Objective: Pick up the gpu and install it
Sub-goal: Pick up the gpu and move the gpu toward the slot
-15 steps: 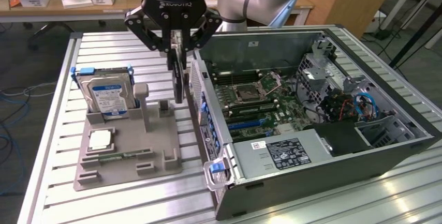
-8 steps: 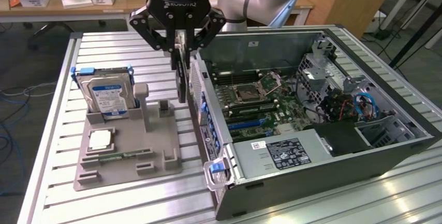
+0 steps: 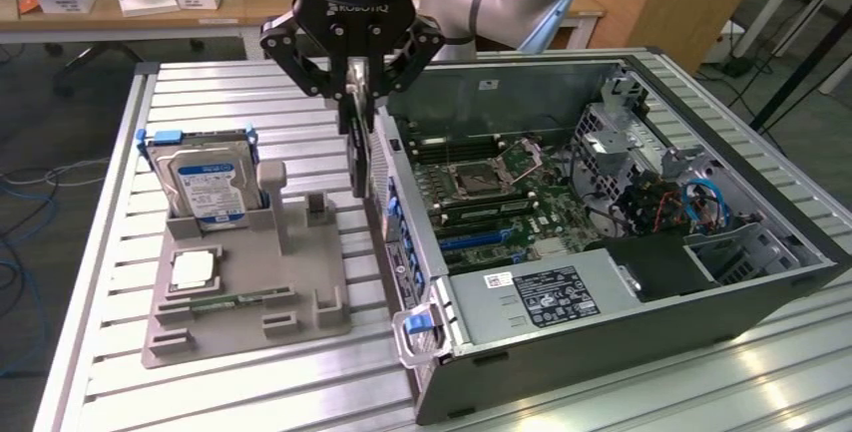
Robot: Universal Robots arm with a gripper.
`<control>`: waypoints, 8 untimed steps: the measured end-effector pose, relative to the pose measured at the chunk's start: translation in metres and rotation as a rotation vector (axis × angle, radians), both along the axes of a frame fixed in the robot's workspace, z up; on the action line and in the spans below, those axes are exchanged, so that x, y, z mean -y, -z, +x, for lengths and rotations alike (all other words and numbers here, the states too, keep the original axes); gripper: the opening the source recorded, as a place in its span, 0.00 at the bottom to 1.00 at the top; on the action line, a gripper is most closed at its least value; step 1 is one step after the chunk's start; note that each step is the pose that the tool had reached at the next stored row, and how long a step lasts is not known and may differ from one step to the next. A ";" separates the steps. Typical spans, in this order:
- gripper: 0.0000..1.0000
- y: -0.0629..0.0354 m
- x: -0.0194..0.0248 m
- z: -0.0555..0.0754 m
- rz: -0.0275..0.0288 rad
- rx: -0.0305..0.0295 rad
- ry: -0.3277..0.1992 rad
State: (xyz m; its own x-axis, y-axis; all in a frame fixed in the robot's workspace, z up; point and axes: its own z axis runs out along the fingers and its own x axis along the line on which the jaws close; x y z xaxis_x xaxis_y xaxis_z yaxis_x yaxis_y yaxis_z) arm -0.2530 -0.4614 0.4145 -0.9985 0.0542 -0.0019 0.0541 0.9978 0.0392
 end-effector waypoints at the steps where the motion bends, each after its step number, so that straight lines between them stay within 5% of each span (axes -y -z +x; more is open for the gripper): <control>1: 0.26 0.0000 0.0000 0.001 0.0001 0.0000 0.000; 8: 0.26 0.0000 0.0000 0.007 0.0000 0.0000 0.000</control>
State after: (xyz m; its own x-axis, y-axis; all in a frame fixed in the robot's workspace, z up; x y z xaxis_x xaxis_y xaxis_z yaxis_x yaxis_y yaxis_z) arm -0.2460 -0.4614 0.4145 -0.9985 0.0542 -0.0019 0.0540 0.9978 0.0392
